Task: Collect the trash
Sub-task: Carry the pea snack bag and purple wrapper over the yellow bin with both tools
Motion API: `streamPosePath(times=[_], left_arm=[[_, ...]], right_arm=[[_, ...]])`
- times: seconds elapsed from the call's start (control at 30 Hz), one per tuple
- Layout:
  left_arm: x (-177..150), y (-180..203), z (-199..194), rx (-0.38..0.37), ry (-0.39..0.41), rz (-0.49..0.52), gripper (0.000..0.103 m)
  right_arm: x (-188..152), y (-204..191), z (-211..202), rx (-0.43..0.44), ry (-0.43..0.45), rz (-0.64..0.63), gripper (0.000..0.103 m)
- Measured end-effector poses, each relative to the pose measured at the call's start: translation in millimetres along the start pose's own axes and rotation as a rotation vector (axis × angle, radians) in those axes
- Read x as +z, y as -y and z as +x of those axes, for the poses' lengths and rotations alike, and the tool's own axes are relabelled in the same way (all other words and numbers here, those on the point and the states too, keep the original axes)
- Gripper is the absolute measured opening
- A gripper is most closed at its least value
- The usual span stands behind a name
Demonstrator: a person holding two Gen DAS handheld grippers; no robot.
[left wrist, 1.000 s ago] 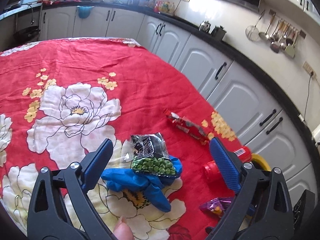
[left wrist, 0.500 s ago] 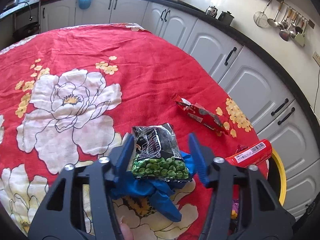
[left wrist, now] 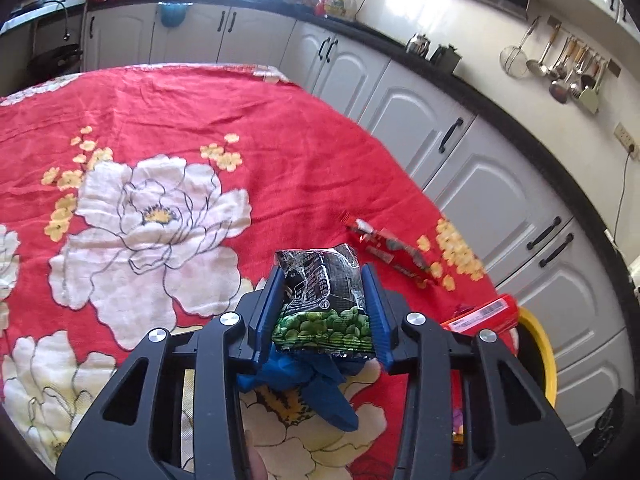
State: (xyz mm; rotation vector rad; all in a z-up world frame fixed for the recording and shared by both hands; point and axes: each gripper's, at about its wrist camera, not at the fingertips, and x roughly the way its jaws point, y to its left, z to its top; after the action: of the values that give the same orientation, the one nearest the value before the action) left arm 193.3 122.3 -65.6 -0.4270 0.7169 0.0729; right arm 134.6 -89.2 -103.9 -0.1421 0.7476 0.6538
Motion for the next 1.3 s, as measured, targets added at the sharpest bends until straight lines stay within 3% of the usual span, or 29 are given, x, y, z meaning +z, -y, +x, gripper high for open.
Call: streamPosePath(times=[0.53,1.3], left_arm=[[1,32,-34,-0.07,0.065,0.068,0.032],[-33,120,-56,-0.198,0.072,0.256,0.032]], right_arm=[[4,15,-42,0.008,0.09,0.055,0.033],[-4,80,-107,-0.111,0.184,0.166,0.033]])
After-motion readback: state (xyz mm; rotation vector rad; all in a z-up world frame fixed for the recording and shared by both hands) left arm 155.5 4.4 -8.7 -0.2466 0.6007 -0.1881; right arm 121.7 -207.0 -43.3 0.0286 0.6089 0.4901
